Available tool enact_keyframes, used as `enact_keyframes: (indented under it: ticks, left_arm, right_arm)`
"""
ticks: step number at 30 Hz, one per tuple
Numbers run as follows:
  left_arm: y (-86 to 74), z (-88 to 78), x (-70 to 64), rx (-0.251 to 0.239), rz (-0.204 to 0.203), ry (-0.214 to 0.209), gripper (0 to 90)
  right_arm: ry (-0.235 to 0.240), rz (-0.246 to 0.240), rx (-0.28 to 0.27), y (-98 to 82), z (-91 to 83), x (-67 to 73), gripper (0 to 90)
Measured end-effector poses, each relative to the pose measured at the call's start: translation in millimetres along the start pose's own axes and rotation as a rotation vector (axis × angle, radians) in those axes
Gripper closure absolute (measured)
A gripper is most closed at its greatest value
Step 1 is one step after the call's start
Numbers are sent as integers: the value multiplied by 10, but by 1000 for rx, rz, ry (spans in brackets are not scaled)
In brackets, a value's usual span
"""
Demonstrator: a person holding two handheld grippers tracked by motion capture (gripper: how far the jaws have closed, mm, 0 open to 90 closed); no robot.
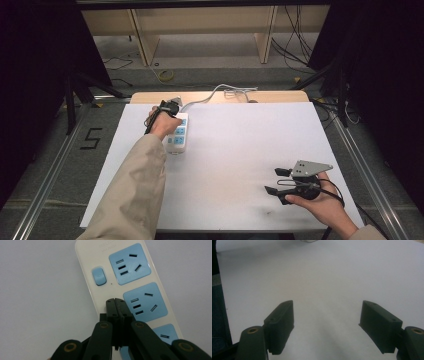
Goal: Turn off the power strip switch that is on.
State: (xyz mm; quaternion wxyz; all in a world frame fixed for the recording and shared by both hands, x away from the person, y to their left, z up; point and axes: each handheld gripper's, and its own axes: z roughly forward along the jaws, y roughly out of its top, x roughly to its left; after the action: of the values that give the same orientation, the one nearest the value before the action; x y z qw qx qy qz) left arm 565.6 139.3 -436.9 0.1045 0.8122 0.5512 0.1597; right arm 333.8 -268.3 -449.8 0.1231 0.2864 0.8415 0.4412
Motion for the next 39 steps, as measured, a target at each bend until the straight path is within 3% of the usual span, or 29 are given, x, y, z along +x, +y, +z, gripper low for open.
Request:
enact_keyframes:
  ticks: [32, 39]
  left_arm:
    - [0, 0, -13, -5, 6, 8, 900]
    - [-12, -36, 28, -28, -11, -14, 900]
  right_arm:
    - [-1, -2, -2, 1, -2, -2, 277]
    - [0, 1, -4, -1, -4, -6, 278]
